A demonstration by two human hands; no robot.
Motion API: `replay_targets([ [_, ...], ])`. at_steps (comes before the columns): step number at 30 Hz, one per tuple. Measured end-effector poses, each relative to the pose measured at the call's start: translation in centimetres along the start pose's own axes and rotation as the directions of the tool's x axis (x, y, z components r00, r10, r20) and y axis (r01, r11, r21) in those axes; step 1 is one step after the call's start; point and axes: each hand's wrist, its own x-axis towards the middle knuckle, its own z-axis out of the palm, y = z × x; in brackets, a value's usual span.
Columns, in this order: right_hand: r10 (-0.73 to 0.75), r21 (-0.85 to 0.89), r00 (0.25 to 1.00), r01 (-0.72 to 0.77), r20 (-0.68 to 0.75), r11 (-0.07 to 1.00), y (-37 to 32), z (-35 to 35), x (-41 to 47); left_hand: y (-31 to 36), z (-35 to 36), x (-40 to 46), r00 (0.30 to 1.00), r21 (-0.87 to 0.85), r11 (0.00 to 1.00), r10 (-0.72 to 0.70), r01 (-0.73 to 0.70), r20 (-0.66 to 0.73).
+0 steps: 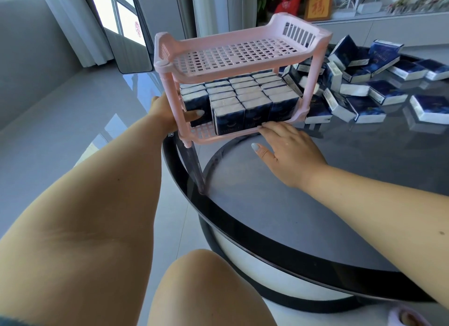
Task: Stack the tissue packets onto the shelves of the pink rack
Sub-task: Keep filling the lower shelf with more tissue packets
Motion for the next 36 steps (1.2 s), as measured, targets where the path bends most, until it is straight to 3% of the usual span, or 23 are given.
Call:
replay_targets([
  [4, -0.004, 0.004, 1.0, 0.003, 0.001, 1.0, 0.0, 0.0, 0.0, 0.0, -0.7, -0.7, 0.998, -0.042, 0.998, -0.048, 0.047, -0.032],
  [8, -0.004, 0.013, 1.0, 0.004, -0.006, 1.0, 0.0, 0.0, -0.1, -0.6, -1.1, -1.3, 0.986, -0.224, 0.967, -0.142, 0.119, -0.09],
  [11, -0.004, 0.016, 1.0, 0.005, -0.012, 1.0, 0.0, 0.0, -0.1, -1.0, -1.4, -2.4, 0.968, -0.268, 0.952, -0.193, 0.146, -0.159],
  [22, -0.032, 0.043, 0.999, 0.033, -0.019, 0.999, 0.3, 0.0, -0.1, -1.1, -1.1, -9.2, 0.9, -0.418, 0.908, -0.21, 0.034, -0.382],
  [25, -0.042, 0.158, 0.997, 0.053, -0.071, 0.986, 0.8, -0.1, -0.2, -0.2, -0.4, -11.8, 0.903, -0.446, 0.895, -0.195, 0.004, -0.382],
  [29, -0.004, 0.273, 0.95, 0.094, -0.312, 0.957, 1.7, -0.7, -0.8, 3.1, 1.6, -13.9, 0.934, -0.49, 0.871, -0.134, -0.048, -0.331],
  [32, 0.115, 0.285, 0.904, 0.008, -0.412, 0.958, 3.2, -1.9, -1.3, 6.5, 3.9, -14.2, 0.965, -0.535, 0.841, -0.075, -0.075, -0.252],
  [36, 0.282, 0.256, 0.859, -0.184, -0.428, 0.949, 7.0, -4.1, -1.1, 11.0, 7.6, -14.2, 0.989, -0.556, 0.829, -0.033, -0.053, -0.142],
])
